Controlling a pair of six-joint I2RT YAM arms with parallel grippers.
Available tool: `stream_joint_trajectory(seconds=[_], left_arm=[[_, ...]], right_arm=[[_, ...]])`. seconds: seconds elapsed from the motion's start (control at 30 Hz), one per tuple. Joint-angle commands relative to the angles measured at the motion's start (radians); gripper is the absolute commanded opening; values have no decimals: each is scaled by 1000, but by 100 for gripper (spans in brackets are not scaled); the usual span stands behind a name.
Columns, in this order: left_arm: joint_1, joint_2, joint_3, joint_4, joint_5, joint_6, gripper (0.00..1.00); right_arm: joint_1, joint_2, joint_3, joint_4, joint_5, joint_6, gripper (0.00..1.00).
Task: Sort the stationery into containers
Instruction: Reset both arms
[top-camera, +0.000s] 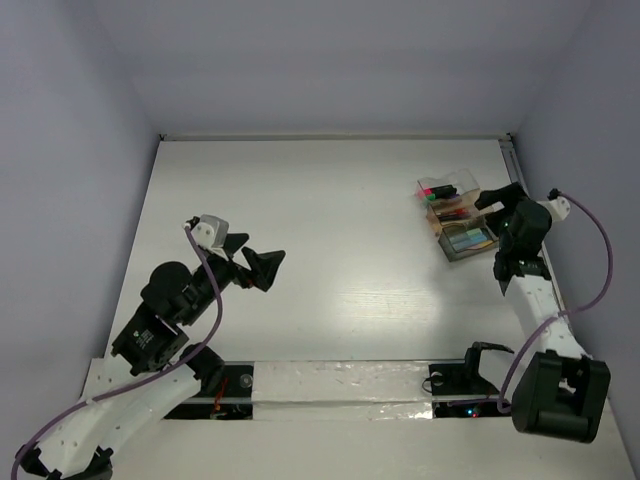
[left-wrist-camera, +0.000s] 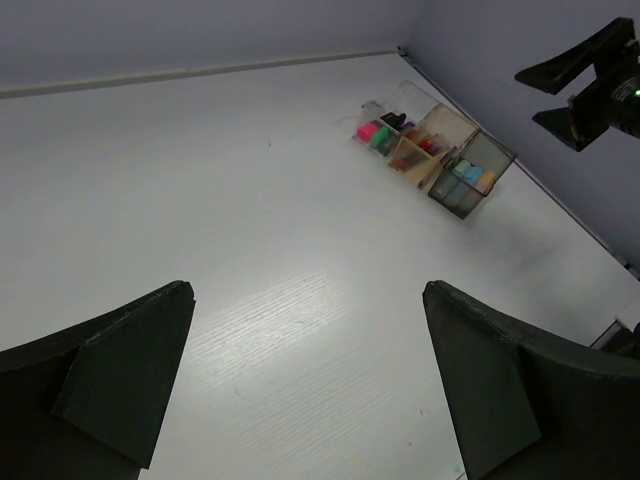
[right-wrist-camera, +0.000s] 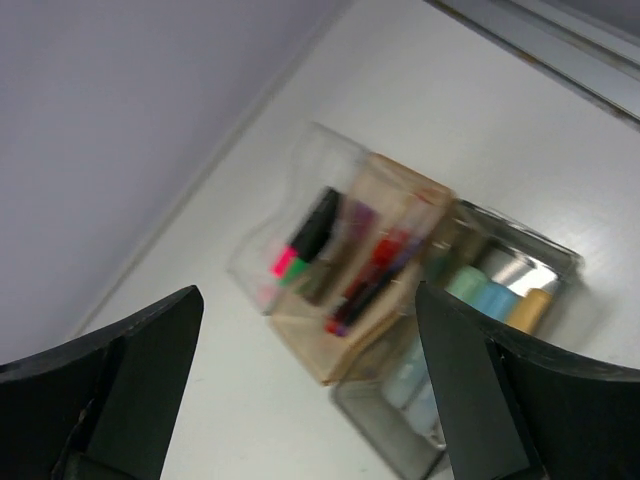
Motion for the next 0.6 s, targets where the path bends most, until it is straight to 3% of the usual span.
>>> stream_joint_trajectory(seconds=[0.0,0.03,0.23,0.37,0.57], left_arm=[[3,-14,13,68,1,-15,99],[3,-9,20,70,0,-22,99],[3,22,154,94,-16,1,99],[3,54,298,117,-28,24,99],[3,33,363,122,-131,28,99]], right_arm=[[-4,-129,105,-18,-195,-33,92],[-4,-186,116,-18,-313,-56,100],[-4,-332,316,-213,-624,-111,100],[-4,-502,367,-236,-612,-101,100],[-4,-663,334,-241,-542,-85,100]])
